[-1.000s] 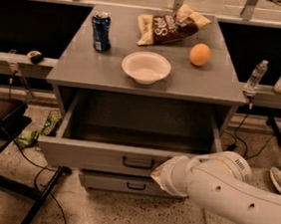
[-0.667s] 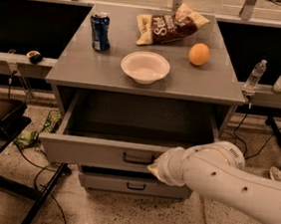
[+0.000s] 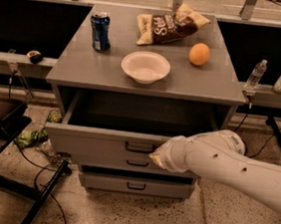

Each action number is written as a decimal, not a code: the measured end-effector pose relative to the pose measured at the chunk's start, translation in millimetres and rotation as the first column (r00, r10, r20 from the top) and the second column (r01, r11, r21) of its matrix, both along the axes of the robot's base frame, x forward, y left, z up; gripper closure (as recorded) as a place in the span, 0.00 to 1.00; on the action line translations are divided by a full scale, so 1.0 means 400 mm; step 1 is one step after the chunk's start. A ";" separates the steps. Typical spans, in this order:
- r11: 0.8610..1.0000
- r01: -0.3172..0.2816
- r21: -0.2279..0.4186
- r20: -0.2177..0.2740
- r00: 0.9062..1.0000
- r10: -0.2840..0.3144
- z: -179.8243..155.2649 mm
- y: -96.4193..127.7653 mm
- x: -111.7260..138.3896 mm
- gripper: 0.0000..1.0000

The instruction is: Close top drawer

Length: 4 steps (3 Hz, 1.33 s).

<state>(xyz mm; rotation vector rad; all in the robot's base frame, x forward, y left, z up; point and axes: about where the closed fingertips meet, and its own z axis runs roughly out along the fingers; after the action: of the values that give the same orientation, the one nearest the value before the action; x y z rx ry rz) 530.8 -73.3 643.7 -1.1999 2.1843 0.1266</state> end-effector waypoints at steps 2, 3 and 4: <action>0.998 0.049 0.032 -0.068 0.997 -0.047 -0.022 -0.032 0.044 0.75; 0.998 0.049 0.033 -0.069 0.997 -0.047 -0.023 -0.032 0.045 0.44; 0.998 0.049 0.033 -0.069 0.997 -0.047 -0.023 -0.032 0.045 0.21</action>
Offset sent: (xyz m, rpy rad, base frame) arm 0.0248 -0.0219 -0.0142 0.0498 0.1101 -0.0706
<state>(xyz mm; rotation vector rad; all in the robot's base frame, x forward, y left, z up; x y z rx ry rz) 548.8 -86.2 634.7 -1.1383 2.2592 0.1867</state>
